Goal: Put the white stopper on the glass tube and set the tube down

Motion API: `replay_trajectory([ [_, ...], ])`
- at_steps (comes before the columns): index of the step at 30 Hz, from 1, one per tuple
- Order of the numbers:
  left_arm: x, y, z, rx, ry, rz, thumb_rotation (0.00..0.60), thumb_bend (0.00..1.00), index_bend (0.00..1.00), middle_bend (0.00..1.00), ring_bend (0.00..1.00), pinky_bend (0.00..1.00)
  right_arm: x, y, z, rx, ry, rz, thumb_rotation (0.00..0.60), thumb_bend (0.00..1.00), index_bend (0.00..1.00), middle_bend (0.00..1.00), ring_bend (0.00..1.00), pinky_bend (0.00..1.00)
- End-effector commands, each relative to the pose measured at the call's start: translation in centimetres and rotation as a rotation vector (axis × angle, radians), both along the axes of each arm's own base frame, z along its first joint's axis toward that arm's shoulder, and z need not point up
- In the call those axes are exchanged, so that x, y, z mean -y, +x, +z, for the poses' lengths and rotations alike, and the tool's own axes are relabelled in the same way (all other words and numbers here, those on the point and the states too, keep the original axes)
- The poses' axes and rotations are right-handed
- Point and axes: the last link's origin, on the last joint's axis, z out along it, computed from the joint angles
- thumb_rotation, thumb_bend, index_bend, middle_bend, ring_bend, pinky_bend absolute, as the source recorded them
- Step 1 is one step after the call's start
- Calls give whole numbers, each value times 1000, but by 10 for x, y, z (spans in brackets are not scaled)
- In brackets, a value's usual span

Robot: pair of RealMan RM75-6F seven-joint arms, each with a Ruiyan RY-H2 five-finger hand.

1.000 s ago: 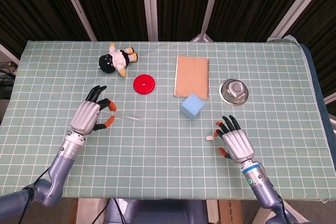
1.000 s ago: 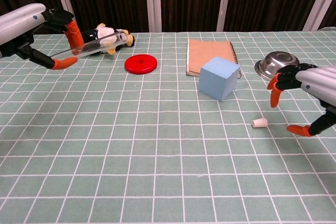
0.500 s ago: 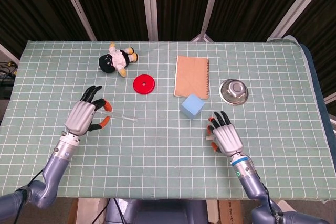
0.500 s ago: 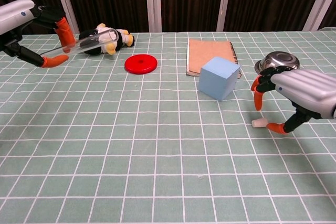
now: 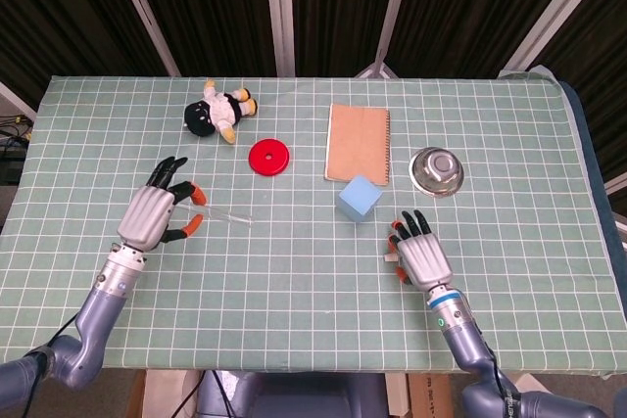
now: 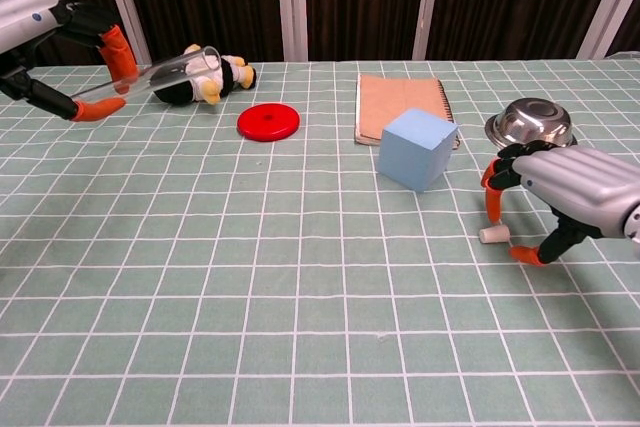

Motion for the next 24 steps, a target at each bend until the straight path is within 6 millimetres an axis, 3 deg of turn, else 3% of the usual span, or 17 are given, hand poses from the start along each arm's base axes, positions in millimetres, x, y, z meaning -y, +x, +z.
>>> replay_trajectory([
  [1,0,0,1,0,1,0,600,566,560,498,81,0,2,1,-1,1,-1,-4,600,324,479,232,56,0],
  [24,-5,-7,1,1,-4,12,600,566,561,498,81,0,5,3,-8,-19,-13,-27,600,404,484,232,56,0],
])
